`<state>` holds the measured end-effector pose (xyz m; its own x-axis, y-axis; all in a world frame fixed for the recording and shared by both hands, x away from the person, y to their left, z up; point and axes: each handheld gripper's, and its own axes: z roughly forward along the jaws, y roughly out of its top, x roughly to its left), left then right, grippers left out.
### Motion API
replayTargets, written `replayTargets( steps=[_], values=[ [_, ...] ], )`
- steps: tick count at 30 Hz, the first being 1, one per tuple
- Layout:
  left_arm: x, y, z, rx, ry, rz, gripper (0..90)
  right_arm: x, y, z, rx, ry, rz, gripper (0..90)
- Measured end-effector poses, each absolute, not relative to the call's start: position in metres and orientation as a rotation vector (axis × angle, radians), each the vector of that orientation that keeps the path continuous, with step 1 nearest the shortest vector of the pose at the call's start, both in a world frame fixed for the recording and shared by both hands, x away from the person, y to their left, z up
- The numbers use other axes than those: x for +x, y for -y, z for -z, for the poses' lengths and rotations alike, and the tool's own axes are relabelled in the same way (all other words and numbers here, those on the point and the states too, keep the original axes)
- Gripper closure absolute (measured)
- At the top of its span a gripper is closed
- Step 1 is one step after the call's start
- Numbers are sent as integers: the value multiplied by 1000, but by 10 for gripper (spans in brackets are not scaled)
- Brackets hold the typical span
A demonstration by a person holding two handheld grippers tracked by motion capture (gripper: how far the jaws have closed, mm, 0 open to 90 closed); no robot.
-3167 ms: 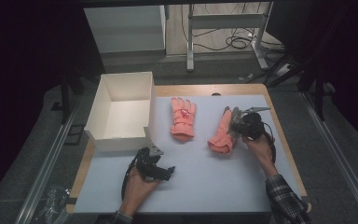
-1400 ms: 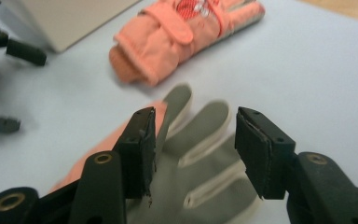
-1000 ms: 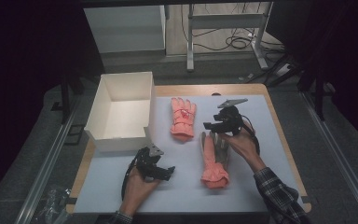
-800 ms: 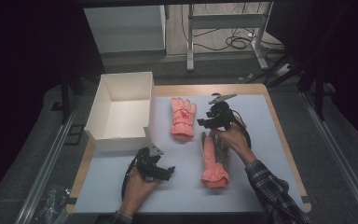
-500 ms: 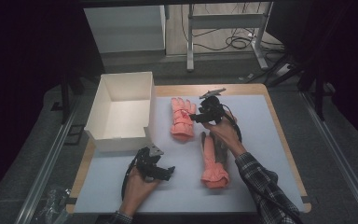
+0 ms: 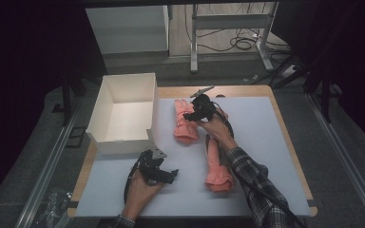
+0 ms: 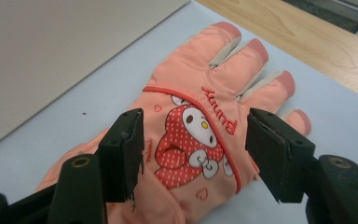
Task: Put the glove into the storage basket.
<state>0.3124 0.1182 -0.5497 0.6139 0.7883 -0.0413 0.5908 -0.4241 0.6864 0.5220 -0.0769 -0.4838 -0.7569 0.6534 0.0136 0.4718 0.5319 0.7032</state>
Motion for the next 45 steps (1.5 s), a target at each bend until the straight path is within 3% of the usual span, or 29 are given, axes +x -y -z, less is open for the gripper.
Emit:
replayTargets(
  steps=[7, 9, 10, 12, 16, 45],
  values=[
    [312, -118, 550, 2164, -1078, -378, 0, 536, 65, 504, 991, -2564, -941, 377],
    [312, -118, 550, 2163, -1079, -377, 0, 541, 69, 507, 1062, -2609, -974, 485],
    [312, -118, 550, 2163, -1079, -377, 0, 541, 69, 507, 1062, -2609, -974, 485],
    [312, -118, 550, 2163, -1080, -377, 0, 541, 70, 507, 1098, -2630, -1007, 670],
    [312, -118, 550, 2163, -1079, -377, 0, 536, 68, 501, 1037, -2631, -978, 845],
    [312, -118, 550, 2164, -1078, -378, 0, 487, 100, 427, 961, -2622, -1237, 851]
  ],
)
